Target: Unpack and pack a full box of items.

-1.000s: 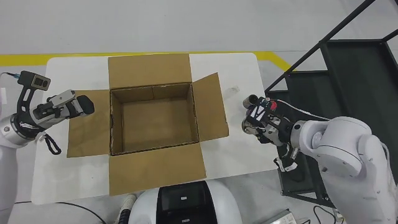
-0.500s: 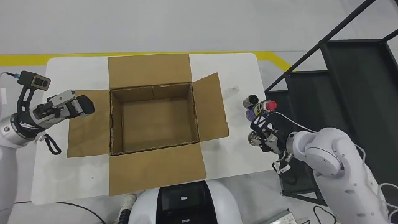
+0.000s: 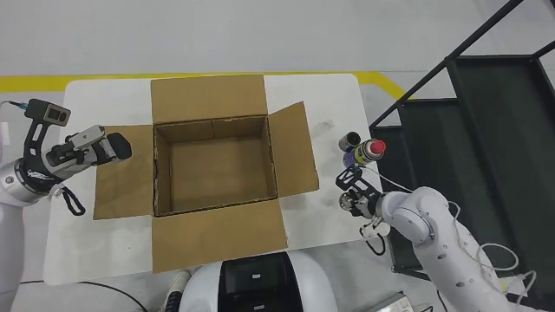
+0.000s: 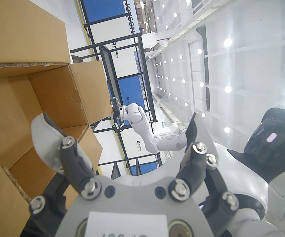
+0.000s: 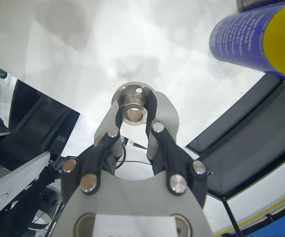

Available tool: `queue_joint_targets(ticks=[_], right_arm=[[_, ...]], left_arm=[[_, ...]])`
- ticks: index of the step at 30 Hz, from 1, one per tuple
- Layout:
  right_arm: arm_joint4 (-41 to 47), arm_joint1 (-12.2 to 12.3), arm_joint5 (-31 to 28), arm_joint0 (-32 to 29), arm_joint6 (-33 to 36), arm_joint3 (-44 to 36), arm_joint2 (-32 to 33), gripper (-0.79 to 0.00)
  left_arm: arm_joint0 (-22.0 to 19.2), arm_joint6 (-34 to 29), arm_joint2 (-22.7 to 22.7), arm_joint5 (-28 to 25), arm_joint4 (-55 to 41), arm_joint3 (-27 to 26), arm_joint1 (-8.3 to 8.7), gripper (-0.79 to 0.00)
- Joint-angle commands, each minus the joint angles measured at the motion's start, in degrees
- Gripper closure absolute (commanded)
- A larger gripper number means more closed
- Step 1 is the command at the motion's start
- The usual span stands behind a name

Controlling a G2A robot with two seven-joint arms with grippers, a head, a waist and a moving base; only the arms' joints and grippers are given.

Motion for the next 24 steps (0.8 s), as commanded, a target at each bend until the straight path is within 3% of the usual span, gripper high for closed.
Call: queue_joint_targets(ticks=[1, 15, 17, 18, 19, 20, 24], right_arm=[[-1.42, -0.18, 1.5, 1.4, 0.24, 1.06, -1.53, 0.0], [-2.23, -1.7, 5.06, 10.21, -2.4, 13.02, -9.35, 0.0], [-2.01, -1.88, 5.25, 10.96, -2.52, 14.01, -10.13, -0.274], [-2.04, -1.94, 5.4, 11.28, -2.4, 14.35, -10.44, -0.366], [-2.06, -1.99, 5.5, 11.48, -2.38, 14.53, -10.66, -0.542], [-1.77, -2.09, 5.69, 11.8, -2.51, 14.86, -10.99, -0.785], [-1.76, -2.24, 6.27, 12.2, -1.96, 14.54, -11.73, -0.785]], left_arm=[[0.0, 0.0, 0.0, 0.0, 0.0, 0.0, 0.0, -0.785], [0.0, 0.0, 0.0, 0.0, 0.0, 0.0, 0.0, -0.785], [0.0, 0.0, 0.0, 0.0, 0.0, 0.0, 0.0, -0.785], [0.0, 0.0, 0.0, 0.0, 0.0, 0.0, 0.0, -0.785], [0.0, 0.0, 0.0, 0.0, 0.0, 0.0, 0.0, -0.785], [0.0, 0.0, 0.0, 0.0, 0.0, 0.0, 0.0, -0.785], [0.0, 0.0, 0.0, 0.0, 0.0, 0.0, 0.0, -0.785]])
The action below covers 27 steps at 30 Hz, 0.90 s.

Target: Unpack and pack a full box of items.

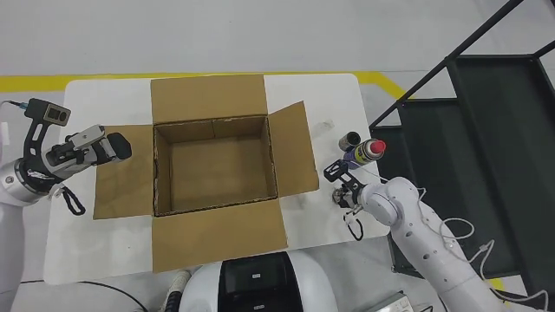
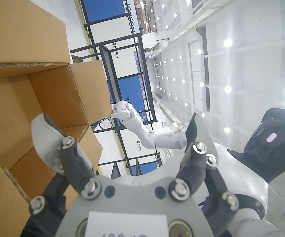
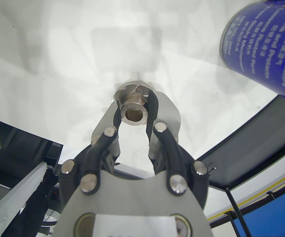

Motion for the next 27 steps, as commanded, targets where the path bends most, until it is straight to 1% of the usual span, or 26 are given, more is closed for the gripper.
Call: queue_joint_targets(ticks=[1, 5, 11, 16, 21, 27], right_arm=[[-0.16, -0.02, 0.37, -0.12, 0.43, -0.77, -0.2, -0.785], [-0.56, 0.22, 0.96, -2.3, 1.12, -5.33, 0.48, -0.785], [0.96, 1.16, 0.02, -9.72, 1.69, -14.54, 4.61, -0.785], [1.62, 1.85, -1.24, -14.76, 0.57, -18.24, 8.4, -0.785], [1.97, 2.01, -2.74, -14.89, -0.59, -17.58, 9.1, -0.785], [5.93, 1.64, -3.22, -10.57, -1.98, -11.46, 7.85, -0.785]], left_arm=[[0.0, 0.0, 0.0, 0.0, 0.0, 0.0, 0.0, -0.785], [0.0, 0.0, 0.0, 0.0, 0.0, 0.0, 0.0, -0.785], [0.0, 0.0, 0.0, 0.0, 0.0, 0.0, 0.0, -0.785], [0.0, 0.0, 0.0, 0.0, 0.0, 0.0, 0.0, -0.785], [0.0, 0.0, 0.0, 0.0, 0.0, 0.0, 0.0, -0.785], [0.0, 0.0, 0.0, 0.0, 0.0, 0.0, 0.0, -0.785]])
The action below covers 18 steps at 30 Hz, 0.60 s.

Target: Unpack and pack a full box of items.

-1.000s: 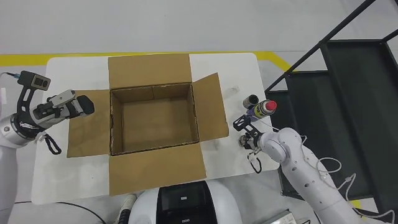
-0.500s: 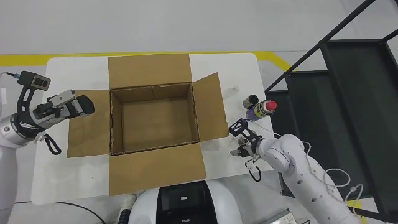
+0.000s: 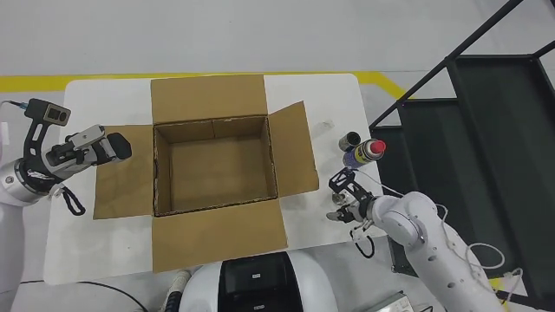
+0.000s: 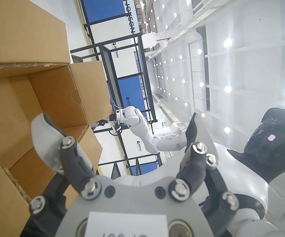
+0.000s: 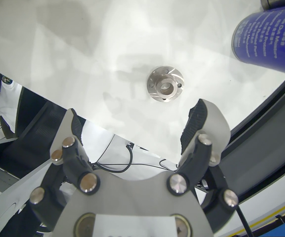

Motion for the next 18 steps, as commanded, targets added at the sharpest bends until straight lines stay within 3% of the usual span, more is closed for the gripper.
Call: queue_joint_targets(ticks=[1, 18], right_arm=[[1.41, -0.14, -0.07, 1.38, -0.42, 1.97, -0.48, -0.785], [4.7, -0.83, 3.38, 6.38, 0.58, 8.83, -3.98, -0.757]], left_arm=[[0.0, 0.0, 0.0, 0.0, 0.0, 0.0, 0.0, -0.785], [0.0, 0.0, 0.0, 0.0, 0.0, 0.0, 0.0, -0.785]])
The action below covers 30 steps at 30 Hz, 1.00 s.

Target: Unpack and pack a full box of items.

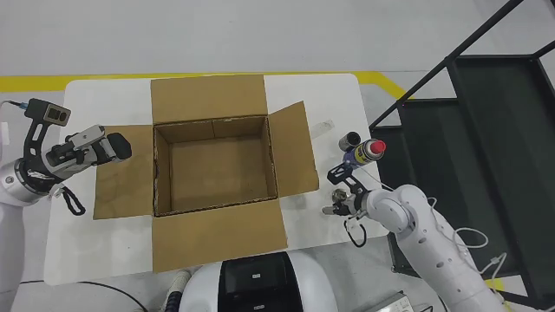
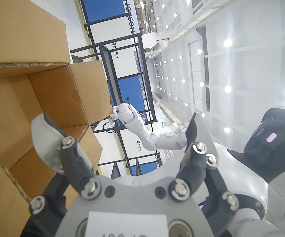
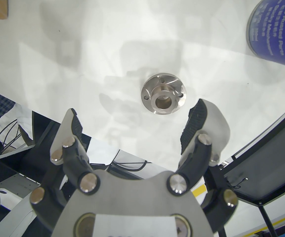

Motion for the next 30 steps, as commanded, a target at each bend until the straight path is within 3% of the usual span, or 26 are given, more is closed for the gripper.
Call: queue_joint_targets(ticks=[1, 8, 12, 17, 26, 30], right_arm=[[0.15, -0.05, 0.43, 0.43, 0.15, 0.46, -0.24, -0.745], [-0.18, -0.27, 2.39, 1.98, 1.05, 1.66, -1.46, -0.622], [-0.6, -0.37, 3.18, 2.43, 1.18, 2.43, -2.16, -0.65], [-1.26, -0.46, 3.98, 3.02, 1.79, 2.76, -2.9, -0.6], [-1.21, -0.44, 4.91, 3.27, 0.79, 3.41, -2.55, -0.422], [-1.86, -0.55, 6.35, 3.73, 0.68, 3.97, -2.88, -0.403]], left_arm=[[0.0, 0.0, 0.0, 0.0, 0.0, 0.0, 0.0, -0.785], [0.0, 0.0, 0.0, 0.0, 0.0, 0.0, 0.0, -0.785], [0.0, 0.0, 0.0, 0.0, 0.0, 0.0, 0.0, -0.785], [0.0, 0.0, 0.0, 0.0, 0.0, 0.0, 0.0, -0.785], [0.0, 0.0, 0.0, 0.0, 0.0, 0.0, 0.0, -0.785], [0.0, 0.0, 0.0, 0.0, 0.0, 0.0, 0.0, -0.785]])
